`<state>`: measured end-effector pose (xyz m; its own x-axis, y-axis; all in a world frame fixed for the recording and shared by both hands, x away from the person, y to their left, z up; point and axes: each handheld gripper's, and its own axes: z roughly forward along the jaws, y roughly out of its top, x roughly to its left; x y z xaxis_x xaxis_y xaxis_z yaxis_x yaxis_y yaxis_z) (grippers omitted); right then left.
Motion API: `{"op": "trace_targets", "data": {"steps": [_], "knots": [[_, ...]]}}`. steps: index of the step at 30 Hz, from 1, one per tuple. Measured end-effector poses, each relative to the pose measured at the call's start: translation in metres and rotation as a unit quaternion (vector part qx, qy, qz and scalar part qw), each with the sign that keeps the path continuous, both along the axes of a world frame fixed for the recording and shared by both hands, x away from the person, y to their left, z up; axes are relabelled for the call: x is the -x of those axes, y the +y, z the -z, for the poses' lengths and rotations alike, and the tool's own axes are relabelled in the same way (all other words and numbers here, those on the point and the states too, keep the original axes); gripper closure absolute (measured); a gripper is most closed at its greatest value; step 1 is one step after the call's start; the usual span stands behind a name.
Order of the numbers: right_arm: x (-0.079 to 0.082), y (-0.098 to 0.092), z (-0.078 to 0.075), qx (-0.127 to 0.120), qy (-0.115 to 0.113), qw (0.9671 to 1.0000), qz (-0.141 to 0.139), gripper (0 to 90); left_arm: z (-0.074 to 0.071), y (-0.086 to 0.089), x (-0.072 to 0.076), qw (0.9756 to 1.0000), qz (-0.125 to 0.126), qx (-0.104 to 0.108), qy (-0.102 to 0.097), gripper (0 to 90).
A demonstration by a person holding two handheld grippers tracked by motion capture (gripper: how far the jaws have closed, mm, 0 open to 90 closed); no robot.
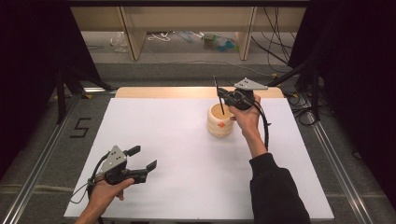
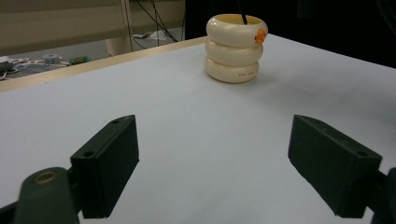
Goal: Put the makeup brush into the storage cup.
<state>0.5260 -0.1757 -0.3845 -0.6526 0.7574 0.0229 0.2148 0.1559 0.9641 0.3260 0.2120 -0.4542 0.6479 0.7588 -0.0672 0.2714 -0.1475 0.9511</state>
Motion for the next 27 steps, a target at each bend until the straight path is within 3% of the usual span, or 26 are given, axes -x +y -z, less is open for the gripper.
{"op": "trace_targets", "data": {"steps": [3, 4, 7, 11, 20, 21, 27], "knots": [[-0.001, 0.0, 0.003, 0.002, 0.001, 1.0, 0.003, 85.3, 0.0, 0.0, 0.0, 1.0, -0.001, 0.001, 0.0, 16.3], [0.0, 0.001, 0.004, -0.002, 0.013, 0.9999, 0.001, 85.3, 0.0, 0.0, 0.0, 1.0, -0.001, 0.001, 0.0, 16.3], [-0.002, 0.001, 0.007, 0.002, 0.002, 1.0, 0.001, 85.3, 0.0, 0.0, 0.0, 1.0, -0.001, 0.0, 0.0, 16.3], [-0.001, 0.001, 0.014, -0.001, 0.019, 0.9998, 0.002, 85.3, 0.0, 0.001, 0.0, 1.0, 0.001, -0.003, -0.003, 16.3], [-0.002, -0.002, 0.02, 0.005, 0.013, 0.9999, 0.002, 85.3, 0.0, 0.0, 0.001, 1.0, -0.003, 0.004, 0.003, 16.3], [-0.001, -0.001, 0.02, 0.002, 0.017, 0.9998, 0.002, 85.3, 0.0, 0.001, 0.0, 1.0, 0.0, -0.003, 0.0, 16.3], [0.0, -0.002, 0.026, 0.013, 0.029, 0.9995, 0.002, 85.3, 0.0, 0.0, 0.001, 1.0, -0.003, 0.001, 0.003, 16.3]]}}
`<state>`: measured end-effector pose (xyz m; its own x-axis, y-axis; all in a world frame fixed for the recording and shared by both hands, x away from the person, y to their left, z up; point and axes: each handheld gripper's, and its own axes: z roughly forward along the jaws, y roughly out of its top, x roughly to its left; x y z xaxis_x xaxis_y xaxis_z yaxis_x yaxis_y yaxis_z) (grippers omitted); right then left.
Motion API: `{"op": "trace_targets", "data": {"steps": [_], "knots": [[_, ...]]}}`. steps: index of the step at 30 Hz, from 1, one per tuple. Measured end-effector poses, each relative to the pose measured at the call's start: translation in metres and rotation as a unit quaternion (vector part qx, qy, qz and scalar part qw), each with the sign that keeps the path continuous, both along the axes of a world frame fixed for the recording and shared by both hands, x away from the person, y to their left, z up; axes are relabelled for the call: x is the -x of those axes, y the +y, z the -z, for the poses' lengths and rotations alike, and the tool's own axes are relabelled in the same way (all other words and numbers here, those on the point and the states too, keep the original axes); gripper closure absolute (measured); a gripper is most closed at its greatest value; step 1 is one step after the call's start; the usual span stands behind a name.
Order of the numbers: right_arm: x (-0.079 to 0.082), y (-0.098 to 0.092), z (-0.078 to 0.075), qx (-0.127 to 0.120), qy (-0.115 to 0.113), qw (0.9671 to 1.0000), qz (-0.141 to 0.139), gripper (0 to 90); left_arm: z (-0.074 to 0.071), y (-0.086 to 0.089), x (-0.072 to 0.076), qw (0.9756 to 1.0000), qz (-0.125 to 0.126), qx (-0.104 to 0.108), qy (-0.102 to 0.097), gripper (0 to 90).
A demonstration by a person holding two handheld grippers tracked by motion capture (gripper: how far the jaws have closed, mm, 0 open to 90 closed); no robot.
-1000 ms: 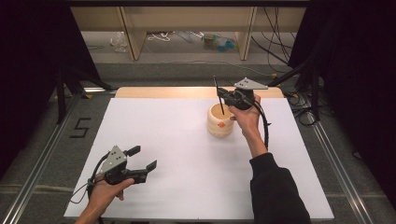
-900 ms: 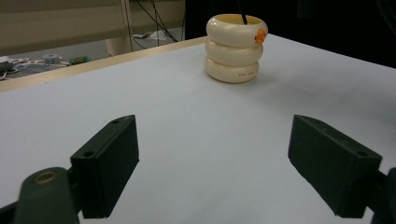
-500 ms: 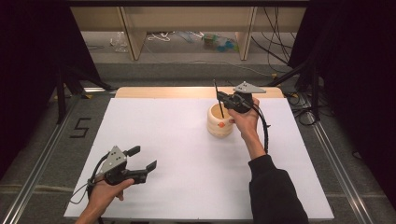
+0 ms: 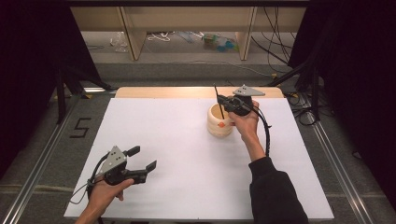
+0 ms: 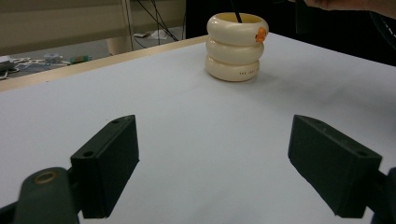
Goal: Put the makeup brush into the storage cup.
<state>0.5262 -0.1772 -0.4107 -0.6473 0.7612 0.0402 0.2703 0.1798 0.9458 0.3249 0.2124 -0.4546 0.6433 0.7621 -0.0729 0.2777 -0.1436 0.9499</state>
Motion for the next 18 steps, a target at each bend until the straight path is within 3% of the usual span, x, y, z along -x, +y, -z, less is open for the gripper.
{"op": "trace_targets", "data": {"steps": [6, 8, 10, 12, 14, 15, 16, 18], "knots": [[0.0, 0.0, 0.003, 0.015, -0.003, 0.9999, 0.0, 85.3, 0.0, 0.0, 0.0, 1.0, 0.002, -0.005, -0.002, 16.3], [0.002, -0.002, 0.006, 0.022, 0.009, 0.9997, 0.006, 85.2, 0.0, 0.001, 0.0, 1.0, 0.002, -0.005, -0.003, 16.3], [0.001, -0.004, 0.009, 0.021, 0.003, 0.9997, 0.009, 85.2, 0.0, 0.001, 0.0, 1.0, 0.001, -0.004, -0.003, 16.3], [0.002, -0.006, 0.012, 0.015, 0.014, 0.9998, 0.006, 84.5, 0.001, 0.0, 0.0, 1.0, 0.0, -0.002, 0.001, 16.3], [0.002, -0.008, 0.014, 0.02, 0.035, 0.9992, 0.006, 75.4, 0.0, 0.0, 0.0, 1.0, 0.0, -0.001, 0.001, 16.3], [0.002, -0.008, 0.014, 0.02, 0.035, 0.9992, 0.006, 75.4, 0.0, 0.0, 0.0, 1.0, 0.0, -0.001, 0.001, 16.3], [0.003, -0.007, 0.013, 0.019, 0.034, 0.9992, 0.011, 67.1, 0.0, 0.0, 0.0, 1.0, 0.003, -0.006, -0.004, 16.3], [0.004, -0.009, 0.01, 0.03, 0.038, 0.9987, 0.016, 62.0, 0.0, 0.0, 0.0, 1.0, 0.0, -0.002, -0.001, 16.3]]}}
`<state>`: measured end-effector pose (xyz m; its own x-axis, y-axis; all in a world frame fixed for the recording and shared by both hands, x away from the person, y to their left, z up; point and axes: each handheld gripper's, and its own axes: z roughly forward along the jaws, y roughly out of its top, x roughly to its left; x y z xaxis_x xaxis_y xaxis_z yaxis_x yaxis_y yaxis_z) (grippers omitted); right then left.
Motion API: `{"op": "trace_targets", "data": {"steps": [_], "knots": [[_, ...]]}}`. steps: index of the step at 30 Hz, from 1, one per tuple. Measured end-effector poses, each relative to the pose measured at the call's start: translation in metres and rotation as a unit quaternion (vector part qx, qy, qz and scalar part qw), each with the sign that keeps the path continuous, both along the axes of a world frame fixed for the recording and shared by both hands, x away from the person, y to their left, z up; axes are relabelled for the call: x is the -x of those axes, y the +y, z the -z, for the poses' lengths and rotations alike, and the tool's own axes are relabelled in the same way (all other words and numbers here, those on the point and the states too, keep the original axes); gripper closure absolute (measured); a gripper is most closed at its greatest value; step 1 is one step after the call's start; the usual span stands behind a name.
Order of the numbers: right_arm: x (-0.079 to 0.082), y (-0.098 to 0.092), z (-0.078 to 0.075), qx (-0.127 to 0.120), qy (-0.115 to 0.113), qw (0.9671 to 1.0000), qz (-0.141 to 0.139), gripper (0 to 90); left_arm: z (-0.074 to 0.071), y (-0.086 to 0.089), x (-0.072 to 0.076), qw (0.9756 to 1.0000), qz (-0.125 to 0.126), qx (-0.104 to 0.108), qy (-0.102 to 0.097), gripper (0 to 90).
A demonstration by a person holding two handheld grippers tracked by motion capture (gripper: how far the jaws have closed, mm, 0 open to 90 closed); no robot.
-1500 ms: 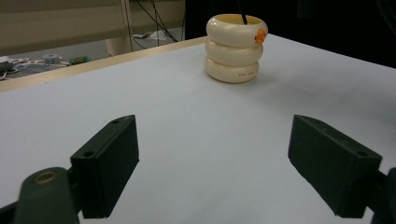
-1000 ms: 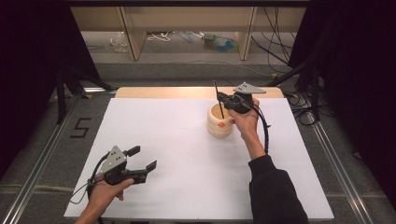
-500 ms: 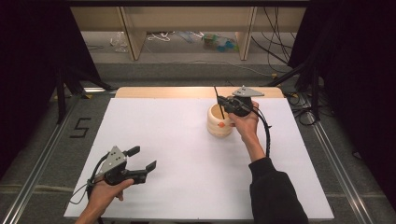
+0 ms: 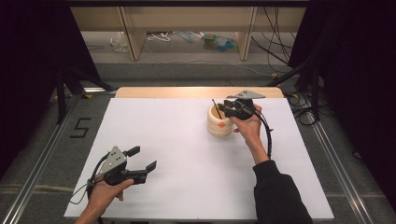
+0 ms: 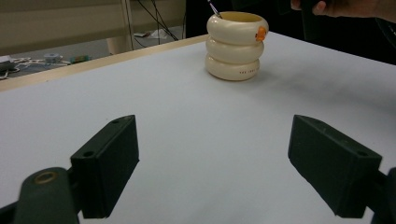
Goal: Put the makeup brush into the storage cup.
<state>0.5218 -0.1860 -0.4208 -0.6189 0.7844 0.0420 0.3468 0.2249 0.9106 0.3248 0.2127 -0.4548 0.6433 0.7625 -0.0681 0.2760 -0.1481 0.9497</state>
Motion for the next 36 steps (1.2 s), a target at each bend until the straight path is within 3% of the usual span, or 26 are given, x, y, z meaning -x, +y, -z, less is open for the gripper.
{"op": "trace_targets", "data": {"steps": [2, 3, 10, 11, 19, 27, 28, 32, 36], "knots": [[0.001, -0.001, -0.002, 0.002, 0.001, 1.0, -0.001, 59.3, 0.0, 0.001, 0.0, 1.0, 0.001, 0.0, -0.001, 16.3], [0.004, -0.002, -0.005, 0.005, -0.001, 1.0, 0.001, 53.5, -0.001, 0.001, 0.0, 1.0, 0.003, -0.003, -0.004, 16.3], [0.015, -0.003, -0.018, 0.004, -0.004, 1.0, -0.003, 46.7, -0.001, 0.001, 0.0, 0.9999, 0.006, -0.007, -0.007, 16.3], [0.02, -0.002, -0.023, 0.007, -0.012, 0.9999, -0.004, 44.4, 0.0, 0.0, 0.0, 1.0, 0.001, 0.0, 0.0, 16.3], [0.036, 0.0, -0.034, 0.01, -0.027, 0.9995, -0.014, 41.5, -0.001, 0.0, 0.0, 1.0, 0.002, -0.001, -0.004, 16.3], [0.049, -0.002, -0.037, 0.008, -0.032, 0.9993, -0.019, 39.3, -0.001, 0.001, 0.0, 1.0, 0.006, -0.004, -0.006, 16.3], [0.053, 0.0, -0.037, 0.019, -0.025, 0.9991, -0.028, 38.8, -0.001, 0.0, 0.0, 1.0, 0.004, -0.003, -0.005, 16.3], [0.061, 0.002, -0.038, 0.02, -0.027, 0.9989, -0.033, 38.5, -0.001, 0.0, 0.0, 1.0, 0.005, -0.002, -0.005, 16.3], [0.065, 0.002, -0.038, 0.013, -0.031, 0.9988, -0.035, 38.2, -0.001, 0.0, 0.0, 1.0, 0.005, 0.001, -0.006, 16.3]]}}
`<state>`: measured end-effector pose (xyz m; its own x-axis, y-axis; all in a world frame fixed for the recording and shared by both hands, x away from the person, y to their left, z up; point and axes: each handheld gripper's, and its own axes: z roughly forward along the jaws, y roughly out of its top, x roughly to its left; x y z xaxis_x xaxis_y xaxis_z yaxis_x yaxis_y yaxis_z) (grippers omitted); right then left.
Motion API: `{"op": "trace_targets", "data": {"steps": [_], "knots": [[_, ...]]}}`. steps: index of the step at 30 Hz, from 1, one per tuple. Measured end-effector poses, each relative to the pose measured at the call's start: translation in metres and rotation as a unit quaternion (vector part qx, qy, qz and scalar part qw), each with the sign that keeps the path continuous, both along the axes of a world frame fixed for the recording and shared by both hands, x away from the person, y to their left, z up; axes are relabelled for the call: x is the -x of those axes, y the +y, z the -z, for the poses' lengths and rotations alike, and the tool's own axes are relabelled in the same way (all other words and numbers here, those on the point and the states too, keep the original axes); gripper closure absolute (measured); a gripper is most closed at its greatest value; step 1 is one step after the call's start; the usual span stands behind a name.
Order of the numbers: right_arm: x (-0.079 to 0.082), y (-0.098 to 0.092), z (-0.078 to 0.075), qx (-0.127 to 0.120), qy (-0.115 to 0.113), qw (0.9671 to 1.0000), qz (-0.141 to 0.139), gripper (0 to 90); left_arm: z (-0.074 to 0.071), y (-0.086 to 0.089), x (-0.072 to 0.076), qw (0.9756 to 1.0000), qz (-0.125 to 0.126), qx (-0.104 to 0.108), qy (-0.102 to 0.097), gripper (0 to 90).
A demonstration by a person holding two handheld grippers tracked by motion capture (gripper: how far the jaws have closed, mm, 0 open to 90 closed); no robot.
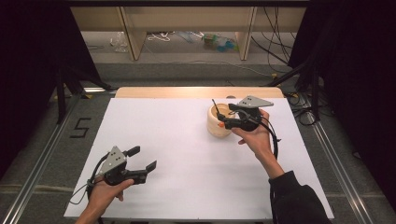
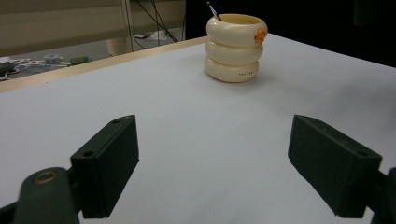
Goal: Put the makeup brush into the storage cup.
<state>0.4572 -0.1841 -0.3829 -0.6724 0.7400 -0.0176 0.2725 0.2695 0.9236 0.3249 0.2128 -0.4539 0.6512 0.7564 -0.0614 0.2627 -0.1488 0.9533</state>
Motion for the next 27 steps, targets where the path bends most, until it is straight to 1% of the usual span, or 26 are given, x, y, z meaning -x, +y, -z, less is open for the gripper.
{"op": "trace_targets", "data": {"steps": [2, 3, 4, 5, 6, 7, 8, 9, 12, 15, 18, 19, 20, 21, 23, 26, 27], "knots": [[0.003, -0.002, 0.0, -0.015, 0.0, 0.9999, -0.002, 37.1, 0.0, 0.0, 0.0, 1.0, 0.0, 0.0, 0.0, 16.3], [0.004, -0.002, 0.0, -0.016, -0.001, 0.9999, -0.005, 36.6, 0.0, 0.0, 0.0, 1.0, 0.0, 0.0, 0.0, 16.3], [0.006, -0.003, 0.0, -0.012, 0.002, 0.9999, -0.005, 36.0, 0.0, 0.0, 0.0, 1.0, 0.001, 0.0, 0.0, 16.3], [0.007, -0.003, 0.0, -0.005, 0.0, 1.0, 0.001, 35.4, 0.0, 0.0, 0.0, 1.0, -0.001, -0.003, 0.001, 16.3], [0.007, -0.003, 0.0, -0.005, 0.0, 1.0, 0.001, 35.4, 0.0, 0.0, 0.0, 1.0, -0.001, -0.003, 0.001, 16.3], [0.009, -0.003, 0.0, 0.0, 0.0, 1.0, 0.004, 34.8, 0.0, 0.0, 0.0, 1.0, 0.001, -0.001, -0.001, 16.3], [0.011, -0.001, 0.001, 0.002, -0.006, 1.0, 0.005, 34.5, 0.0, 0.0, 0.001, 1.0, -0.003, 0.001, 0.003, 16.3], [0.012, -0.001, 0.001, 0.0, -0.001, 1.0, -0.001, 34.2, 0.0, 0.0, 0.001, 1.0, -0.003, 0.001, 0.003, 16.3], [0.017, 0.0, 0.003, -0.003, 0.0, 1.0, -0.007, 33.8, 0.0, 0.0, 0.001, 1.0, -0.004, 0.001, 0.003, 16.3], [0.022, -0.001, 0.004, 0.001, 0.005, 0.9999, -0.009, 33.5, -0.001, 0.0, 0.001, 1.0, -0.003, 0.0, 0.001, 16.3], [0.025, -0.001, 0.006, 0.003, 0.005, 0.9999, -0.01, 32.6, 0.0, 0.0, 0.001, 1.0, -0.002, -0.001, 0.002, 16.3], [0.03, -0.001, 0.007, 0.008, 0.004, 0.9999, -0.006, 32.6, 0.0, 0.0, 0.001, 1.0, -0.002, -0.001, 0.002, 16.3], [0.03, -0.001, 0.007, 0.008, 0.004, 0.9999, -0.006, 32.6, 0.0, 0.0, 0.0, 1.0, 0.002, 0.0, -0.001, 16.3], [0.033, -0.003, 0.007, 0.008, 0.003, 0.9999, -0.01, 32.6, 0.0, -0.001, 0.001, 1.0, 0.0, -0.001, 0.002, 16.3], [0.035, -0.005, 0.008, 0.005, 0.002, 1.0, -0.008, 32.6, 0.0, -0.001, 0.001, 1.0, 0.0, -0.003, 0.001, 16.3], [0.037, -0.007, 0.008, 0.005, 0.009, 0.9999, -0.012, 32.2, 0.0, -0.001, 0.0, 1.0, -0.001, -0.001, 0.002, 16.3], [0.039, -0.007, 0.009, 0.003, 0.005, 0.9999, -0.01, 32.2, 0.0, 0.0, 0.0, 1.0, -0.001, -0.003, 0.002, 16.3]]}}
